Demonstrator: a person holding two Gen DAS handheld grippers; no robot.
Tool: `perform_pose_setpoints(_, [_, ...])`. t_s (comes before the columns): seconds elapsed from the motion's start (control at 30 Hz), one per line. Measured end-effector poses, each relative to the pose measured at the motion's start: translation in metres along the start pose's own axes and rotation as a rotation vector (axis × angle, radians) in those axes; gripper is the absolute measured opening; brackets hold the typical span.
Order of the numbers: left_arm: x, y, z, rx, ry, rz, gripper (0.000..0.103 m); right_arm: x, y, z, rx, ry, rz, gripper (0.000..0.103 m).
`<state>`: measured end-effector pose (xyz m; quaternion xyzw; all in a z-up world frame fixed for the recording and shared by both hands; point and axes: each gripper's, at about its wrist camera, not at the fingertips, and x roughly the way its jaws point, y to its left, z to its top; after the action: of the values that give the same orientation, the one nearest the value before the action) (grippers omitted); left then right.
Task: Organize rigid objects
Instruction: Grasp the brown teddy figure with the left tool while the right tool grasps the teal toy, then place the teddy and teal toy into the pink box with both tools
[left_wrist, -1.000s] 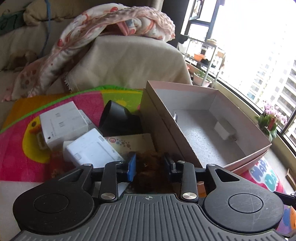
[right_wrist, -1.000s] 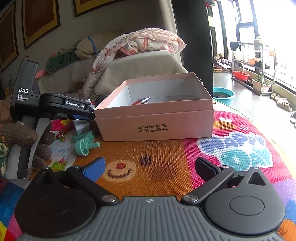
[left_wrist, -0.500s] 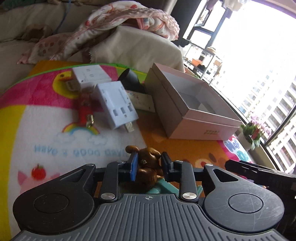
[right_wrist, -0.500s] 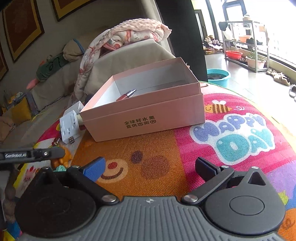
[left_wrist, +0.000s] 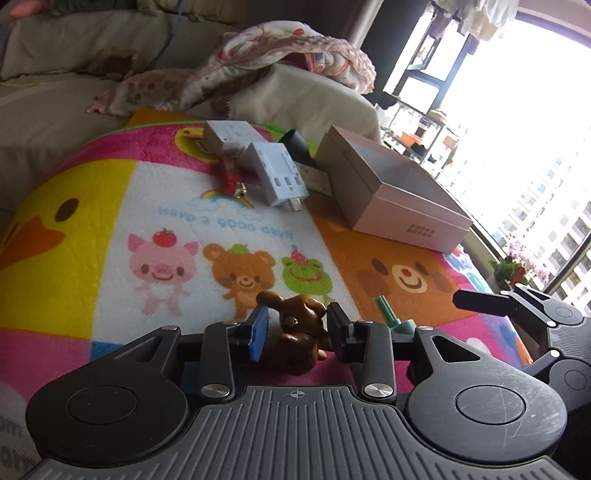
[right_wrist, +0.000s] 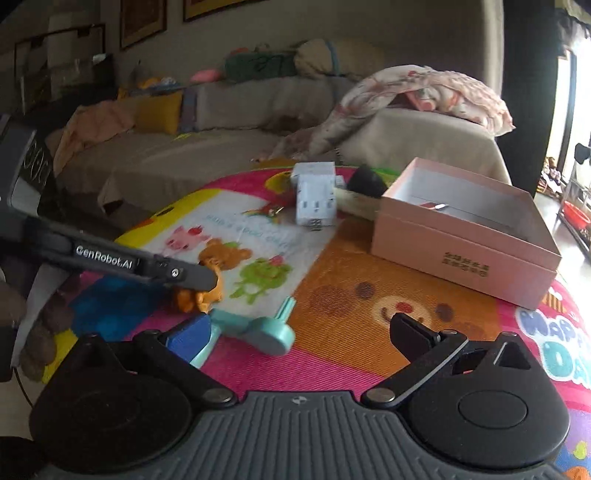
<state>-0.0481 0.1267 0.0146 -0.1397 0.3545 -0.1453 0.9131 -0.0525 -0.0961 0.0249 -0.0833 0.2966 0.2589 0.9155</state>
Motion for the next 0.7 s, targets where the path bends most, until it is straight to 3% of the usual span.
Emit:
perform_pose_setpoints(0.23, [-0.007,-0.003,-0.015,0.079,0.002,0.001,0.046,0.032,0.025,0.0,0.017,0.088,0.001,0.102])
perform_pose_setpoints(0.33, [-0.008,-0.007,-0.018,0.119,-0.006,0.017,0.046,0.043,0.021,0.0,0.045,0.122,-0.016,0.092])
perform_pose_setpoints(0.4, [-0.007,-0.007,-0.019,0.125,-0.001,0.025,0.047,0.039,0.018,0.0,0.025,0.11,-0.023,0.072])
perform_pose_setpoints(0.53, [-0.001,-0.016,-0.022,0.183,-0.01,0.062,0.045,0.03,0.001,-0.003,0.029,0.103,-0.091,0.071])
perform_pose_setpoints(0.7, [0.005,-0.028,-0.023,0.208,-0.011,0.039,0.042,0.015,-0.028,-0.01,0.071,0.099,-0.183,0.071])
